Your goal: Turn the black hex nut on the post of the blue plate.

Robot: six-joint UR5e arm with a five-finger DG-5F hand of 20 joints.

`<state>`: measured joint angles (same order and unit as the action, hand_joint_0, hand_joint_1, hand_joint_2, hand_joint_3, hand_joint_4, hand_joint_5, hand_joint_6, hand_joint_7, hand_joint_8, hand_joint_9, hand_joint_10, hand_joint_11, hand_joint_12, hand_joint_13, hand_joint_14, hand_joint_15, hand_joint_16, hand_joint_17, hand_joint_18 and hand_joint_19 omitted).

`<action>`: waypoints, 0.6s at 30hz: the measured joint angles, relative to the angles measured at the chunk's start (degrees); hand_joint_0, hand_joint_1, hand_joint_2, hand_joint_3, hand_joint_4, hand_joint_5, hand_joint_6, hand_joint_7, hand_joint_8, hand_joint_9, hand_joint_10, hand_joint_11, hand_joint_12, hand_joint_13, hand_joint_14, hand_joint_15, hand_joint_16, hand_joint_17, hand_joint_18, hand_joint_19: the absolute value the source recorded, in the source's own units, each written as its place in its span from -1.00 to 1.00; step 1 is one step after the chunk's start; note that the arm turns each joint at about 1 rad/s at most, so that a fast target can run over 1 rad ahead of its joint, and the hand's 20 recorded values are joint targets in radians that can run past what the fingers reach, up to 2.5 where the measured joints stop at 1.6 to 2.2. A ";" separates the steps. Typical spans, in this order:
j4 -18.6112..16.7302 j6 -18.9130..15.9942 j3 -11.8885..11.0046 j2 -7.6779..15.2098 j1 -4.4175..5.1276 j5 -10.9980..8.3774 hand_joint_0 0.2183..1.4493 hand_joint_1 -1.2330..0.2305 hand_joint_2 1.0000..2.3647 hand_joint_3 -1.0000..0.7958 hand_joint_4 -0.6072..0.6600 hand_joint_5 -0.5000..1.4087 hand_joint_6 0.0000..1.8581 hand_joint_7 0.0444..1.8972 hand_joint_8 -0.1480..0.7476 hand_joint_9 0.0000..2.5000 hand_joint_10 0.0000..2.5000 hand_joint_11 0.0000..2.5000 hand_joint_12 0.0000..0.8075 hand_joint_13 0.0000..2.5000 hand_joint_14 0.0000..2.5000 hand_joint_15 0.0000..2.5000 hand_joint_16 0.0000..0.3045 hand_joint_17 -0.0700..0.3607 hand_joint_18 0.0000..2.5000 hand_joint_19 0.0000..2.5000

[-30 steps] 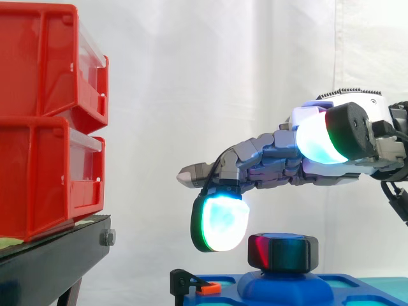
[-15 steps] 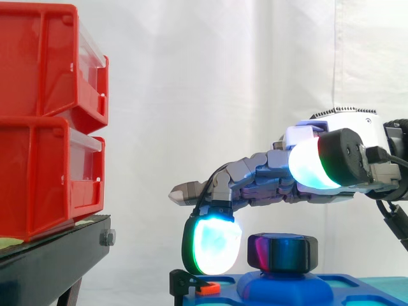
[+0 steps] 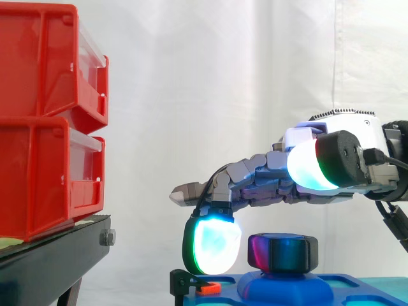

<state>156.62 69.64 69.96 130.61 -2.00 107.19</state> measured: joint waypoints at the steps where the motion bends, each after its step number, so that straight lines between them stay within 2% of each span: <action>1: 0.03 0.02 0.00 0.00 -0.01 0.04 -0.62 0.47 -1.00 -0.44 0.50 -0.69 -0.46 -0.01 0.01 -0.89 -1.00 -1.00 -0.04 -1.00 -1.00 -1.00 -0.63 -0.09 -1.00 -0.79; 18: 0.52 -0.02 0.00 0.00 -0.96 1.06 -0.62 0.51 -1.00 -0.44 0.49 -0.69 -0.46 0.05 -0.01 -0.92 -1.00 -1.00 -0.04 -1.00 -1.00 -0.97 -0.64 -0.10 -1.00 -0.76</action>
<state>157.14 69.61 69.96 130.60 -2.96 108.25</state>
